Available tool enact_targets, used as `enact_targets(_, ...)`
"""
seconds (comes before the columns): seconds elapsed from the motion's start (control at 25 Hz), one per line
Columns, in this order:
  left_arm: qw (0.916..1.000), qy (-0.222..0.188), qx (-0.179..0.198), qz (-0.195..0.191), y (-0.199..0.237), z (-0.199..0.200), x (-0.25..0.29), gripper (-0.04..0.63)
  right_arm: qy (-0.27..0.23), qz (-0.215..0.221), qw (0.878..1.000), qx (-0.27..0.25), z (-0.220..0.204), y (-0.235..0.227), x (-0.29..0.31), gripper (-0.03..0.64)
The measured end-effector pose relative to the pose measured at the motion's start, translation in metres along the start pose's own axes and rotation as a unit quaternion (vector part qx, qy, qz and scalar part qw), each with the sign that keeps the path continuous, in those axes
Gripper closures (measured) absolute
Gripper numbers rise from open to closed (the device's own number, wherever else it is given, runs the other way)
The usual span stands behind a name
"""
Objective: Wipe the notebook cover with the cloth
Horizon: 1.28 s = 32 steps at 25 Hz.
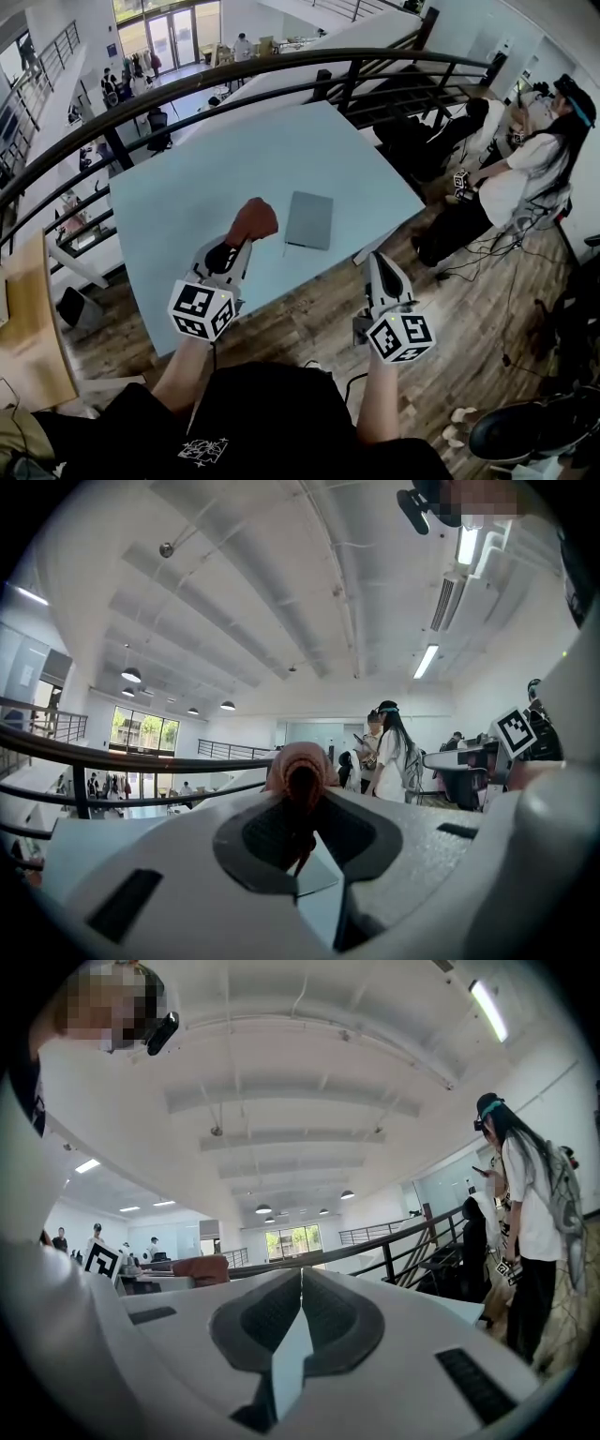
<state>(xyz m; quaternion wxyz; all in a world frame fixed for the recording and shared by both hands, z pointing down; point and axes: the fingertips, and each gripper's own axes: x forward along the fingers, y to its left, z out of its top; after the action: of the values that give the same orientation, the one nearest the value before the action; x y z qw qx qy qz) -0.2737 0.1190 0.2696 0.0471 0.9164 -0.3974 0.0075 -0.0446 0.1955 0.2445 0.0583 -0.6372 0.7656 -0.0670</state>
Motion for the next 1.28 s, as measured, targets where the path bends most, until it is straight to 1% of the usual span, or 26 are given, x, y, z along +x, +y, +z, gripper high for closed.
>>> enact_targets(0.28, 0.9999, 0.005, -0.009, -0.011, 0.010, -0.012, -0.007, 0.526, 0.006, -0.010, 1.000, 0.015, -0.015, 0.010, 0.000, 0.609)
enact_targets(0.44, 0.9996, 0.014, -0.020, -0.011, 0.021, -0.026, -0.005, 0.526, 0.023, -0.011, 1.000, 0.016, -0.027, 0.014, 0.009, 0.609)
enact_targets(0.64, 0.9993, 0.023, -0.027, -0.010, 0.028, -0.038, 0.012, 0.526, 0.040, -0.007, 0.999, 0.016, -0.037, 0.005, 0.026, 0.609)
enact_targets(0.8, 0.9992, 0.025, -0.030, -0.005, 0.031, -0.046, 0.033, 0.526, 0.048, 0.003, 0.999, 0.018, -0.045, -0.012, 0.047, 0.609)
enact_targets(0.96, 0.9992, 0.027, -0.031, 0.000, 0.031, -0.048, 0.057, 0.526, 0.055, 0.023, 0.998, 0.022, -0.047, -0.031, 0.080, 0.609)
enact_targets(1.28, 0.9978, 0.054, -0.019, 0.033, 0.024, -0.052, 0.124, 0.526, 0.082, 0.100, 0.991, 0.018, -0.044, -0.063, 0.160, 0.609)
